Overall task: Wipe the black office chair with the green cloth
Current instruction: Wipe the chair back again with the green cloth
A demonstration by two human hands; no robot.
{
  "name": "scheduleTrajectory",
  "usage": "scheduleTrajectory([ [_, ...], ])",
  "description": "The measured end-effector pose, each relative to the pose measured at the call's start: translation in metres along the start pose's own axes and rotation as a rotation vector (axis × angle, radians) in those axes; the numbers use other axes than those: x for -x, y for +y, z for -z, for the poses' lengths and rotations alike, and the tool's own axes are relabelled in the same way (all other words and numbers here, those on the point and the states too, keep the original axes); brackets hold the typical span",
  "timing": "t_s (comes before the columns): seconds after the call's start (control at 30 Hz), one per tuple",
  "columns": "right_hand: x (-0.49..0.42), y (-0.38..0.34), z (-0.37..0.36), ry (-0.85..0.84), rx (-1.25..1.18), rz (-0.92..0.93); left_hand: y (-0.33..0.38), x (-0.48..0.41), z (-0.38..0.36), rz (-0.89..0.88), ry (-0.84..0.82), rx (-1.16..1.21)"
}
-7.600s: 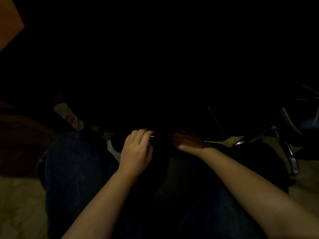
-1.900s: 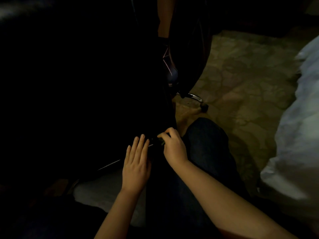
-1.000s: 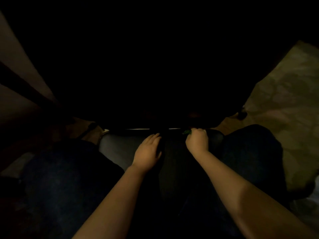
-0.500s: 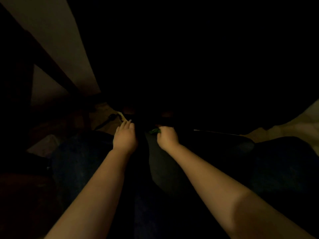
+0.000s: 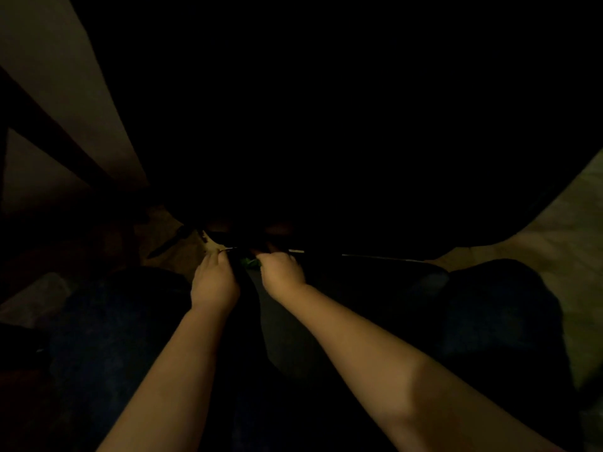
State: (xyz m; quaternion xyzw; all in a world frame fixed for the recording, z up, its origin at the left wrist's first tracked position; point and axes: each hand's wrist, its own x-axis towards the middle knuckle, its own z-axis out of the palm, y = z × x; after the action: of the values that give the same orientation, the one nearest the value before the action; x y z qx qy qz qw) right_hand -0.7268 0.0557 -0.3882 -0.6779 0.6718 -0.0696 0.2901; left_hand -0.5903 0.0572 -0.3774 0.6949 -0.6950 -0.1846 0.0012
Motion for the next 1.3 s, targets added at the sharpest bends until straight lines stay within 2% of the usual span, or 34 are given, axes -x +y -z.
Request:
scheduleTrajectory([
  [0.1, 0.008, 0.016, 0.006, 0.01, 0.076, 0.037, 0.007, 0.002, 0.0, -0.057, 0.023, -0.064],
  [0.27, 0.031, 0.068, 0.021, 0.094, 0.141, -0.016, 0.034, 0.012, -0.009, -0.236, 0.046, -0.12],
  [0.4, 0.053, 0.113, 0.041, 0.23, 0.057, -0.1, 0.064, 0.021, -0.013, -0.422, 0.076, -0.046],
  [0.5, 0.071, 0.138, 0.055, 0.379, 0.002, -0.244, 0.084, 0.027, -0.015, -0.517, 0.115, -0.004],
  [0.6, 0.086, 0.162, 0.071, 0.571, -0.138, -0.488, 0.101, 0.032, -0.022, -0.551, 0.129, 0.001],
  [0.73, 0.098, 0.179, 0.092, 0.84, -0.368, -0.678, 0.129, 0.041, -0.031, -0.566, 0.071, -0.015],
  [1.0, 0.114, 0.174, 0.107, 1.229, -0.651, -0.643, 0.169, 0.052, -0.026, -0.674, 0.067, -0.011],
  [1.3, 0.132, 0.169, 0.124, 1.373, -0.787, -0.647, 0.188, 0.059, -0.003, -0.817, 0.212, 0.09],
])
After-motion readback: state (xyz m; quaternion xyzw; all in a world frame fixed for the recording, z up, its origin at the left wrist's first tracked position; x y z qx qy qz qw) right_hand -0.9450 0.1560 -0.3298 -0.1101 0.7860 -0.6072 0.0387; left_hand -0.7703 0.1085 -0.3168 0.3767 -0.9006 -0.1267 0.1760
